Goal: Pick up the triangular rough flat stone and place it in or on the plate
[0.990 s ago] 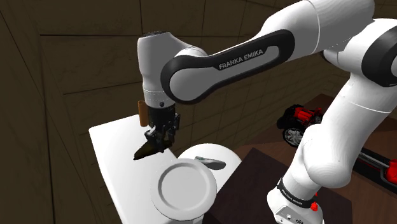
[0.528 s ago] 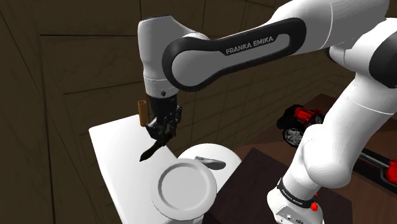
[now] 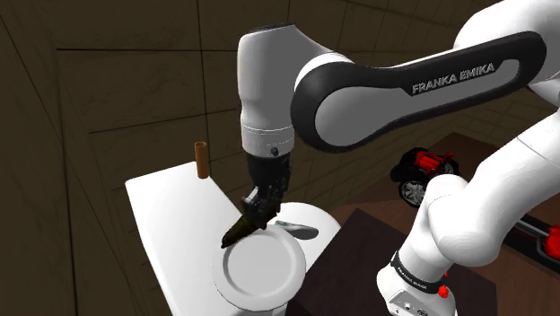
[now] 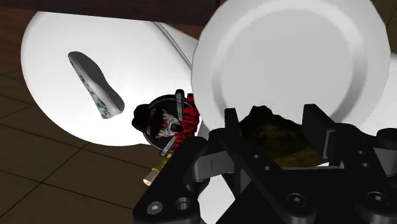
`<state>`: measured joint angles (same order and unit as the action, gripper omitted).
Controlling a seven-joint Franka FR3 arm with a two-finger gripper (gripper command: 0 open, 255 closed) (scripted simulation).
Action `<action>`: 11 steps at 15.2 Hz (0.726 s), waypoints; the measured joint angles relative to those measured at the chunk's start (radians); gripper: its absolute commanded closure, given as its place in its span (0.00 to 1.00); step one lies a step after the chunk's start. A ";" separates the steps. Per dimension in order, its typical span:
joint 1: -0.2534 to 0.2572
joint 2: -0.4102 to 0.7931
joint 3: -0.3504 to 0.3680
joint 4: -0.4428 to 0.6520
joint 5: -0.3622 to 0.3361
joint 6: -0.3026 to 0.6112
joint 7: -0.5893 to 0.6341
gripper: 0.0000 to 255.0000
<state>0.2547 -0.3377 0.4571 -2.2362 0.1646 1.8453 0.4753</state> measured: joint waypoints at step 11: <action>0.073 -0.160 0.035 -0.182 0.111 0.043 0.029 1.00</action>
<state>0.3274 -0.4978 0.4919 -2.4187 0.2754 1.8878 0.5045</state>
